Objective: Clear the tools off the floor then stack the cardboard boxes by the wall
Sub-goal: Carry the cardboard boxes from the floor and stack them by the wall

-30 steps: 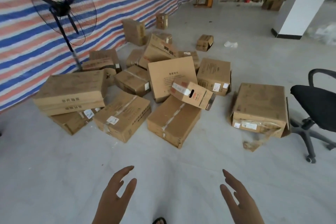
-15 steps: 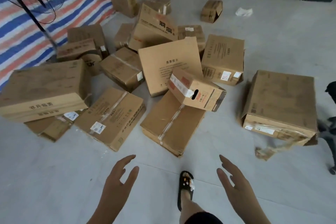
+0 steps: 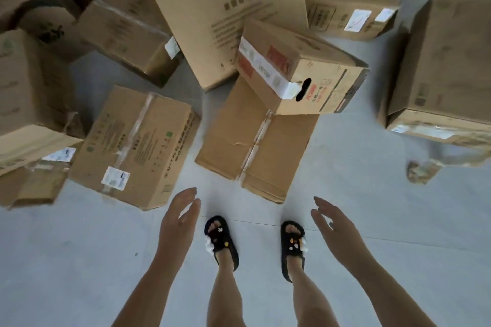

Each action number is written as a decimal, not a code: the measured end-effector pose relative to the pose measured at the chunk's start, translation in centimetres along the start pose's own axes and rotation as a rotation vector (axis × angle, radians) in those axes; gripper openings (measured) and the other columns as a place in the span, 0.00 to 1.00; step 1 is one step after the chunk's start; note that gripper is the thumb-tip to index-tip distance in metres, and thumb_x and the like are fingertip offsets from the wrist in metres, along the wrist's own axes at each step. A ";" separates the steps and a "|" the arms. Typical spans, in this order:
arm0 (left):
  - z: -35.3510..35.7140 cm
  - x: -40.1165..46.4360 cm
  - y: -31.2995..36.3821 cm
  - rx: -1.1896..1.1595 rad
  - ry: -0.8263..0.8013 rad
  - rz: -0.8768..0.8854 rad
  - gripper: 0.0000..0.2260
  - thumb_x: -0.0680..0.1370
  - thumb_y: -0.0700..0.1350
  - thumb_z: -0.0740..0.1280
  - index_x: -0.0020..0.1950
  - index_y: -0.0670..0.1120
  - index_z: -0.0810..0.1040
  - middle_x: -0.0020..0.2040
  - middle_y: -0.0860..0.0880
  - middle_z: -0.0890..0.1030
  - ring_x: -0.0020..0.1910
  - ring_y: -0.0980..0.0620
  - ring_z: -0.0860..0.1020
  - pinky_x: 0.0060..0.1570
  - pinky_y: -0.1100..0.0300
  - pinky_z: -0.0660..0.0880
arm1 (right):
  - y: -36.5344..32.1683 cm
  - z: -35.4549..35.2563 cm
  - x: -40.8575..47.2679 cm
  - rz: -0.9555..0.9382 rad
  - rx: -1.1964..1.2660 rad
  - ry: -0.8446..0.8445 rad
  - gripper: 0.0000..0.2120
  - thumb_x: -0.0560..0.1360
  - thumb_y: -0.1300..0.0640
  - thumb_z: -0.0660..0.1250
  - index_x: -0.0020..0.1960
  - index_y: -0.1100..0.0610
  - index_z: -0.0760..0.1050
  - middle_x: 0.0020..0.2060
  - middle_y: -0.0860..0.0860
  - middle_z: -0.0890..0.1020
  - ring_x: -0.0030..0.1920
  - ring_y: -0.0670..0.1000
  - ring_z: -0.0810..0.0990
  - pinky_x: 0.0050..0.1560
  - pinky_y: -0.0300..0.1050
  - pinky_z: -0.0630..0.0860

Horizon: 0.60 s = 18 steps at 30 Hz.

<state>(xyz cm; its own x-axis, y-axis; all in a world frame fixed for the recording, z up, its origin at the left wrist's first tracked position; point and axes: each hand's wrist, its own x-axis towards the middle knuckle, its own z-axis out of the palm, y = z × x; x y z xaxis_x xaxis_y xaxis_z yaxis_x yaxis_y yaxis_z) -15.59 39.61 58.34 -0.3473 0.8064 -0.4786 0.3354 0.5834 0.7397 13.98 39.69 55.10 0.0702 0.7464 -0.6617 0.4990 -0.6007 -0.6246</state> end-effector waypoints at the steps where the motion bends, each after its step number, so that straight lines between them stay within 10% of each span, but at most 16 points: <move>1: 0.9 3.2 -1.8 0.007 0.001 -0.001 0.10 0.79 0.42 0.62 0.60 0.47 0.76 0.55 0.58 0.76 0.50 0.77 0.72 0.43 0.82 0.67 | 1.1 2.0 2.7 0.056 0.029 0.028 0.19 0.78 0.48 0.60 0.69 0.48 0.68 0.65 0.47 0.74 0.63 0.46 0.72 0.59 0.37 0.67; 4: 3.8 13.1 -8.0 0.085 -0.043 -0.018 0.12 0.79 0.42 0.62 0.63 0.44 0.74 0.57 0.58 0.76 0.61 0.58 0.73 0.51 0.75 0.68 | 4.7 8.5 10.1 0.235 0.163 0.158 0.21 0.79 0.47 0.58 0.71 0.48 0.64 0.65 0.48 0.72 0.60 0.48 0.72 0.51 0.35 0.70; 6: 5.7 19.5 -12.8 0.216 -0.071 -0.006 0.17 0.80 0.44 0.62 0.68 0.45 0.70 0.65 0.51 0.74 0.67 0.50 0.70 0.62 0.61 0.67 | 7.6 12.8 14.5 0.320 0.254 0.238 0.24 0.79 0.46 0.58 0.73 0.46 0.60 0.69 0.49 0.69 0.66 0.50 0.70 0.63 0.49 0.70; 12: 11.2 32.7 -23.9 0.248 0.053 -0.125 0.24 0.80 0.46 0.61 0.75 0.42 0.59 0.74 0.44 0.64 0.71 0.47 0.64 0.63 0.63 0.60 | 17.4 21.0 25.1 0.448 0.374 0.368 0.30 0.80 0.45 0.56 0.77 0.53 0.50 0.74 0.52 0.62 0.72 0.52 0.63 0.71 0.50 0.60; 18: 13.3 37.4 -27.8 -0.096 0.033 -0.286 0.18 0.80 0.52 0.61 0.67 0.45 0.72 0.58 0.50 0.76 0.56 0.52 0.74 0.58 0.55 0.70 | 22.1 24.6 28.5 0.416 0.565 0.342 0.25 0.76 0.38 0.56 0.68 0.49 0.69 0.61 0.46 0.77 0.63 0.49 0.73 0.69 0.54 0.66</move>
<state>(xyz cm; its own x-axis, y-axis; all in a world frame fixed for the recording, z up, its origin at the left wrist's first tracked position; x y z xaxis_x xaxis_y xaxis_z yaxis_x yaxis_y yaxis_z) -26.24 54.84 13.56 -0.4449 0.6060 -0.6593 0.1364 0.7735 0.6189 5.77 40.60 12.22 0.4629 0.4198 -0.7807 -0.1359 -0.8367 -0.5305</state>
